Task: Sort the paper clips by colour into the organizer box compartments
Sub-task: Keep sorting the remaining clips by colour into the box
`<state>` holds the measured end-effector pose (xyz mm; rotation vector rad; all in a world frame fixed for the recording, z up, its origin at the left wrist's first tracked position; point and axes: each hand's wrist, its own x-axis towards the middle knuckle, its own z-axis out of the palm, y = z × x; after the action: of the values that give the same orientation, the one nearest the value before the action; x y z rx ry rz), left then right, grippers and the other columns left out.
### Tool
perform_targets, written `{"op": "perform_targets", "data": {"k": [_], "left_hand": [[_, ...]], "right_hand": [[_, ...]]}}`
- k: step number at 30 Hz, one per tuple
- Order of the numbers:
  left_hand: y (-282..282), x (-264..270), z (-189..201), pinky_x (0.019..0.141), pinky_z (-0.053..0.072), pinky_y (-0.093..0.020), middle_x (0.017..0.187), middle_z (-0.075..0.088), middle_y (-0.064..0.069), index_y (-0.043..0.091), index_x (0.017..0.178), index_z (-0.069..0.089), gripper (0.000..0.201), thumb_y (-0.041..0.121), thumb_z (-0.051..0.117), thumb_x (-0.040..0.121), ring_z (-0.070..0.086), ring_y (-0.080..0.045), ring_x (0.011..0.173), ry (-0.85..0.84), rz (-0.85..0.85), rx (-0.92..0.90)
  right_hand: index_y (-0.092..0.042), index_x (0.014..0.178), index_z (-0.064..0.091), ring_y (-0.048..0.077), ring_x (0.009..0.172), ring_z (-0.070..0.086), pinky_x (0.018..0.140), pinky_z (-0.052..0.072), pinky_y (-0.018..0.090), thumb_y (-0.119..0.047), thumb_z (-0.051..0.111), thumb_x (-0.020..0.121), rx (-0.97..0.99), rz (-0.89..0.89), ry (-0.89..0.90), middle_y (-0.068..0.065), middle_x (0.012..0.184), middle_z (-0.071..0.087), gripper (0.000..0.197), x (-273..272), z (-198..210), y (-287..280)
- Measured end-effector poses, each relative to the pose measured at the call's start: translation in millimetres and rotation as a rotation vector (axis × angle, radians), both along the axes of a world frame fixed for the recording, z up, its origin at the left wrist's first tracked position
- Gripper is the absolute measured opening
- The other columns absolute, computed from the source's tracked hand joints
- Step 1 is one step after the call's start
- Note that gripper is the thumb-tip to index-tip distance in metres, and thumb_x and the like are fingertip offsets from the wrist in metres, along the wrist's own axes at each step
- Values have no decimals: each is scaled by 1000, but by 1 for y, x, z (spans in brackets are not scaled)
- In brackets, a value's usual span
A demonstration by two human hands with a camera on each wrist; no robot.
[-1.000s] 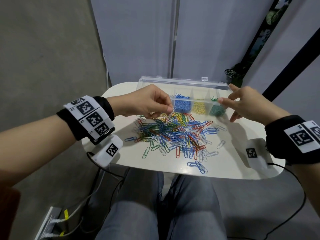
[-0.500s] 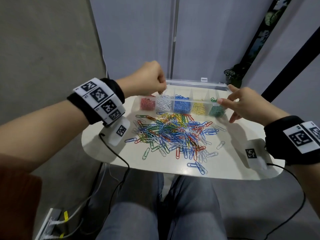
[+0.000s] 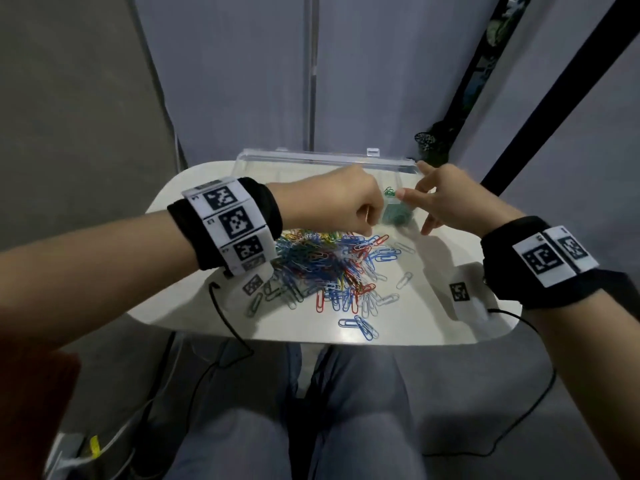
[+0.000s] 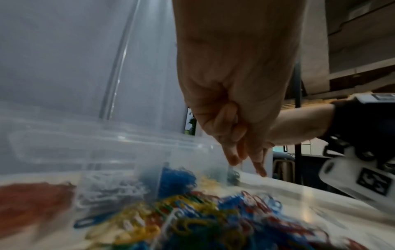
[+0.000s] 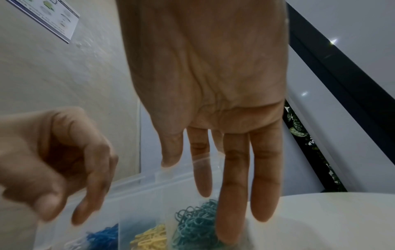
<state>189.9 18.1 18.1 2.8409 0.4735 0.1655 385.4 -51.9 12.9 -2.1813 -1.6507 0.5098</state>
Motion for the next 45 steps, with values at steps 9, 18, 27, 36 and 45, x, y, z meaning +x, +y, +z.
{"op": "perform_targets", "data": {"k": [9, 18, 27, 36, 45], "left_hand": [[-8, 12, -24, 60, 36, -8, 69, 55, 10, 10, 84, 71, 12, 3, 61, 81, 49, -3, 62, 181, -49, -8], [3, -4, -16, 52, 33, -4, 66, 59, 11, 8, 85, 72, 3, 11, 73, 83, 50, 11, 54, 124, 22, -271], [-4, -8, -15, 54, 40, -6, 73, 68, 5, 5, 95, 73, 13, 8, 75, 83, 57, 8, 54, 139, 39, -508], [-29, 1, -28, 54, 39, -11, 63, 58, 15, 10, 94, 70, 26, 21, 83, 74, 55, 9, 58, 240, -94, -333], [-28, 1, -30, 54, 36, -4, 61, 51, 19, 9, 85, 70, 12, 16, 78, 79, 48, 8, 52, 223, -64, -249]], "right_hand": [[9, 86, 67, -4, 119, 53, 99, 45, 45, -48, 58, 91, -5, 13, 22, 21, 104, 71, 57, 2, -3, 2], [8, 88, 69, -7, 122, 50, 102, 42, 50, -48, 58, 91, 2, 20, -1, 26, 125, 60, 57, -3, 0, -1], [9, 87, 68, -3, 135, 37, 103, 42, 50, -48, 57, 92, 4, 21, -1, 23, 112, 68, 59, -1, -1, 0], [0, 79, 69, 3, 135, 40, 107, 37, 50, -48, 57, 92, -10, 21, -1, 19, 118, 66, 51, 1, -2, 1], [-3, 77, 68, 16, 131, 49, 104, 40, 50, -49, 56, 92, -11, 16, 7, 25, 119, 64, 51, 1, -3, 1]]}}
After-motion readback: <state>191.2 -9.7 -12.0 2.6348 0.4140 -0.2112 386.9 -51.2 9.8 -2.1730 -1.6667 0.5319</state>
